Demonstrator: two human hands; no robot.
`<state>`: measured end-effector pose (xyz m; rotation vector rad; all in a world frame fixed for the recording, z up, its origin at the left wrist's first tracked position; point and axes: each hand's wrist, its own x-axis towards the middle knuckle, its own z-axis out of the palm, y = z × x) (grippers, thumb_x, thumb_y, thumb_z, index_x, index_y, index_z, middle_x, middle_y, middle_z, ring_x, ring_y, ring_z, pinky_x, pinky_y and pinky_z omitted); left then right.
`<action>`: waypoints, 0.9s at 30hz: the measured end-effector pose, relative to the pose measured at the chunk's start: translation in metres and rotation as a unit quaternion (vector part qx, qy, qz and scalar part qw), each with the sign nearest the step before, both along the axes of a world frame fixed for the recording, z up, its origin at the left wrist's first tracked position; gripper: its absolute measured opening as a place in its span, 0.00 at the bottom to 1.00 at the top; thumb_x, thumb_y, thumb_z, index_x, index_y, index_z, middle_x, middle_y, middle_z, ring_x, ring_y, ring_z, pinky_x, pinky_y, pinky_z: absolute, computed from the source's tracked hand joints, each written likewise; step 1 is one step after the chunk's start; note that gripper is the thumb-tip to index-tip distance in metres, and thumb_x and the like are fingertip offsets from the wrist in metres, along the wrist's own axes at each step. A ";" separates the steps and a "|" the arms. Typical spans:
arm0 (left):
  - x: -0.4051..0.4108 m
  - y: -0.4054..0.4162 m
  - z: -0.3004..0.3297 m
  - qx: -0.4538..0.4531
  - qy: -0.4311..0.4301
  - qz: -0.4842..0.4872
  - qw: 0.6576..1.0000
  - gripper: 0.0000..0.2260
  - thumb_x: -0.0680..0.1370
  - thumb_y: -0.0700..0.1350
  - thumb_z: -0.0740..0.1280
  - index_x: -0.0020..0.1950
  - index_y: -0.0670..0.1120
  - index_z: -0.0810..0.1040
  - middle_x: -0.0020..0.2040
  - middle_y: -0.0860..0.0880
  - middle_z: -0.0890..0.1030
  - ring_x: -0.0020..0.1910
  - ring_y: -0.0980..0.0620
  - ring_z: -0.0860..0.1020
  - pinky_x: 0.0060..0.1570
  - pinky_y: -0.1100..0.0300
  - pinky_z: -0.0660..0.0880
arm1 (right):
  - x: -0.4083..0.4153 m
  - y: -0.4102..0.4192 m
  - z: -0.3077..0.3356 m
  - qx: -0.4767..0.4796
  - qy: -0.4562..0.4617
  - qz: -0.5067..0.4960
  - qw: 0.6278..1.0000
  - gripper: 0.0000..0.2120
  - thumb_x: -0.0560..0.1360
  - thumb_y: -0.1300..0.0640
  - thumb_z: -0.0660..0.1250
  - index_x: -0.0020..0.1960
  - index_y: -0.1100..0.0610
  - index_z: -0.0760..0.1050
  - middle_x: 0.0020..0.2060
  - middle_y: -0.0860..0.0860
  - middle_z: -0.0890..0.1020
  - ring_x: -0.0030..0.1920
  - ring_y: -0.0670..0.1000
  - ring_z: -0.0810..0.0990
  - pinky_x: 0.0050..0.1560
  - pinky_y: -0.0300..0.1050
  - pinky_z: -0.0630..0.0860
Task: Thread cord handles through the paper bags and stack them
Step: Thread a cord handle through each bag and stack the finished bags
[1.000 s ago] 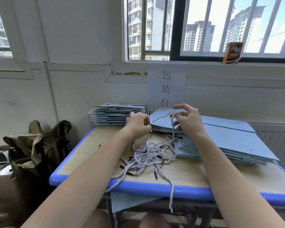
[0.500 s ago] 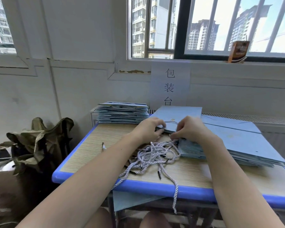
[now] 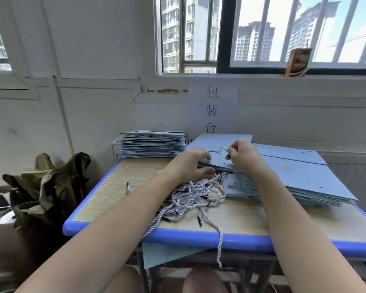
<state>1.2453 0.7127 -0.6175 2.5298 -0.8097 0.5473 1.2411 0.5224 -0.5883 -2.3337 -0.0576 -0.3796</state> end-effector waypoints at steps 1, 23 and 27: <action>-0.001 -0.001 -0.001 0.005 0.013 0.007 1.000 0.15 0.75 0.56 0.72 0.56 0.48 0.80 0.52 0.49 0.82 0.48 0.51 0.76 0.48 0.57 0.72 | 0.000 -0.001 0.000 0.013 -0.003 -0.003 1.000 0.05 0.83 0.59 0.59 0.52 0.58 0.73 0.46 0.55 0.85 0.41 0.50 0.79 0.39 0.42 0.70; 0.003 -0.015 0.009 0.123 -0.065 0.091 0.986 0.16 0.79 0.61 0.63 0.55 0.53 0.84 0.54 0.52 0.84 0.55 0.48 0.79 0.50 0.56 0.72 | -0.007 -0.008 -0.001 0.054 0.005 0.070 0.996 0.07 0.73 0.64 0.71 0.49 0.54 0.80 0.43 0.52 0.85 0.38 0.50 0.80 0.41 0.47 0.79; -0.003 -0.016 0.011 0.153 -0.098 0.109 0.977 0.16 0.83 0.57 0.58 0.55 0.49 0.82 0.52 0.48 0.84 0.52 0.44 0.80 0.46 0.55 0.70 | -0.007 -0.007 -0.002 0.007 -0.008 0.074 0.997 0.07 0.73 0.62 0.73 0.48 0.54 0.80 0.44 0.52 0.85 0.41 0.51 0.80 0.36 0.40 0.71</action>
